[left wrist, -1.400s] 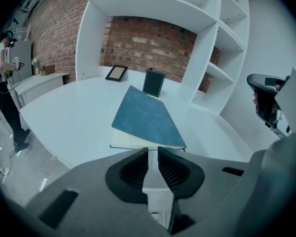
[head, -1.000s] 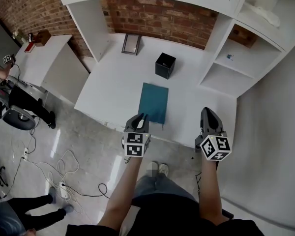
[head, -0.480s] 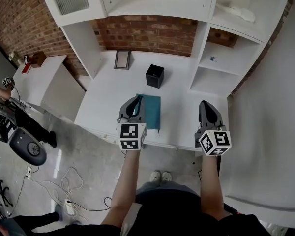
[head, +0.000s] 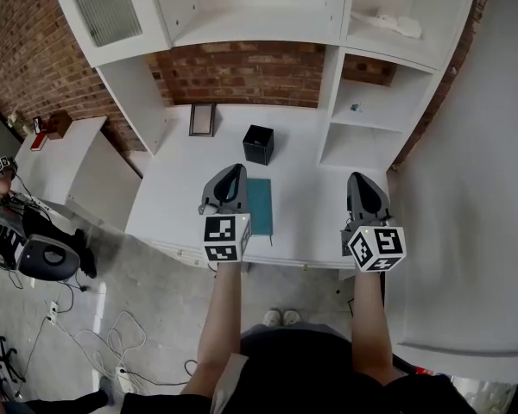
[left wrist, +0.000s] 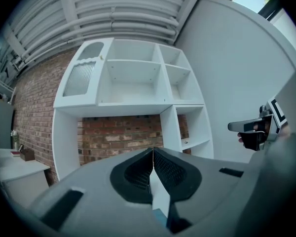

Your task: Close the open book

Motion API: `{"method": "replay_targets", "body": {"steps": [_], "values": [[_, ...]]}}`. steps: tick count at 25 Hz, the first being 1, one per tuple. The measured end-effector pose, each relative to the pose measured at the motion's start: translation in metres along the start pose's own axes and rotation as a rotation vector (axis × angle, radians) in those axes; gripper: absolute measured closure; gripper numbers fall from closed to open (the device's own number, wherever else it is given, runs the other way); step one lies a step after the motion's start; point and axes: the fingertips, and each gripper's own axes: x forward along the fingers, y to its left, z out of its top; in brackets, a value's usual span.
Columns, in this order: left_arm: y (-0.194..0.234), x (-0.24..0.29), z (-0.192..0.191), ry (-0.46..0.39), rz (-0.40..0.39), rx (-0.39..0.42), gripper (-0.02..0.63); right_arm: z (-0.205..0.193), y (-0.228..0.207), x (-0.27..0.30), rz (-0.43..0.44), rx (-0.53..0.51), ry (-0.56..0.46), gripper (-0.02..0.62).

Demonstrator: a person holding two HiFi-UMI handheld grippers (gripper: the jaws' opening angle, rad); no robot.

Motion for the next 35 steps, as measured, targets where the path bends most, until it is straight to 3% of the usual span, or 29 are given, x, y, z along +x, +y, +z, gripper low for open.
{"method": "replay_targets", "body": {"steps": [35], "values": [[-0.017, 0.004, -0.013, 0.034, -0.033, -0.012, 0.594, -0.009, -0.004, -0.002, 0.005, -0.01, 0.043, 0.597]]}}
